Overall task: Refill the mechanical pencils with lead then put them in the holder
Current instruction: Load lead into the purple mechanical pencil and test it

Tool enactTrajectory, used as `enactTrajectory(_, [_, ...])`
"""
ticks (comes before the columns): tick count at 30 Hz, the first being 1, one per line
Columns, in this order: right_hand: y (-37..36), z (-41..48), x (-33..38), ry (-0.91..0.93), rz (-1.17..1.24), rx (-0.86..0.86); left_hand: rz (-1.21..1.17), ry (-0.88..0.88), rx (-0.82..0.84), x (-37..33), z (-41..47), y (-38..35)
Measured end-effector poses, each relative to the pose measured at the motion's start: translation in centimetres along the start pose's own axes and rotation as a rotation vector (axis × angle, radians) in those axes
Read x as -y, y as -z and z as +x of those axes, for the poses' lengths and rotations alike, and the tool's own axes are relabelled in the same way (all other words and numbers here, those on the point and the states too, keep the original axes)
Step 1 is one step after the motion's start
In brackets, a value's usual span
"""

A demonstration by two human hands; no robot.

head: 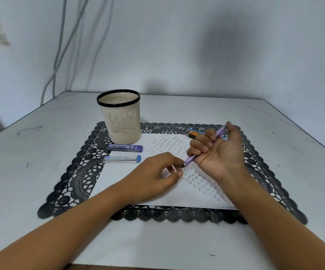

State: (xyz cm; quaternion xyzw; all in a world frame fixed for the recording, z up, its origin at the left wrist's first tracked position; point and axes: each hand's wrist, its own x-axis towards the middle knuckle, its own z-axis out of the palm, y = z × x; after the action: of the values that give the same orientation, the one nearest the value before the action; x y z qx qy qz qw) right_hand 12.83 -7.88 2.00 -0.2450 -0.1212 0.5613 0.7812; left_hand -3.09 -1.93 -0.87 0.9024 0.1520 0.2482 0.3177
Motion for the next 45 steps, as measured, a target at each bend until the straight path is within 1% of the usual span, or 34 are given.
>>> enactTrajectory(8, [0.1, -0.2, 0.3, 0.026, -0.004, -0.001, 0.021, -0.024, 0.017, 0.0, 0.0, 0.1])
enactTrajectory(17, [0.3, -0.1, 0.1, 0.013, 0.023, -0.018, 0.036, -0.060, 0.022, 0.1, 0.0, 0.3])
enactTrajectory(24, [0.2, -0.2, 0.0, -0.002, 0.019, -0.031, 0.041, -0.039, 0.012, 0.2, 0.0, 0.3])
enactTrajectory(27, [0.1, -0.4, 0.2, 0.006, -0.044, -0.064, 0.021, 0.010, -0.009, 0.2, 0.1, 0.5])
enactTrajectory(30, [-0.2, -0.8, 0.9, 0.021, -0.206, -0.118, -0.018, 0.053, -0.067, 0.0, 0.2, 0.8])
enactTrajectory(33, [-0.4, -0.9, 1.7, 0.077, -0.394, -0.162, -0.034, 0.109, -0.137, 0.0, 0.3, 0.9])
enactTrajectory(37, [-0.7, -1.1, 2.5, 0.246, -0.532, -0.128, 0.096, 0.180, -0.238, 0.7, 0.6, 1.1])
enactTrajectory(41, [-1.6, -1.6, 3.0, 0.474, -0.665, -0.095, 0.259, 0.103, -0.324, 1.0, 0.6, 1.0])
enactTrajectory(43, [-2.1, -1.6, 3.3, 0.578, -0.755, -0.083, 0.336, 0.041, -0.317, 1.1, 0.4, 1.0])
enactTrajectory(45, [-2.6, -1.4, 3.2, 0.645, -0.894, -0.049, 0.382, -0.015, -0.198, 1.1, 0.1, 0.8])
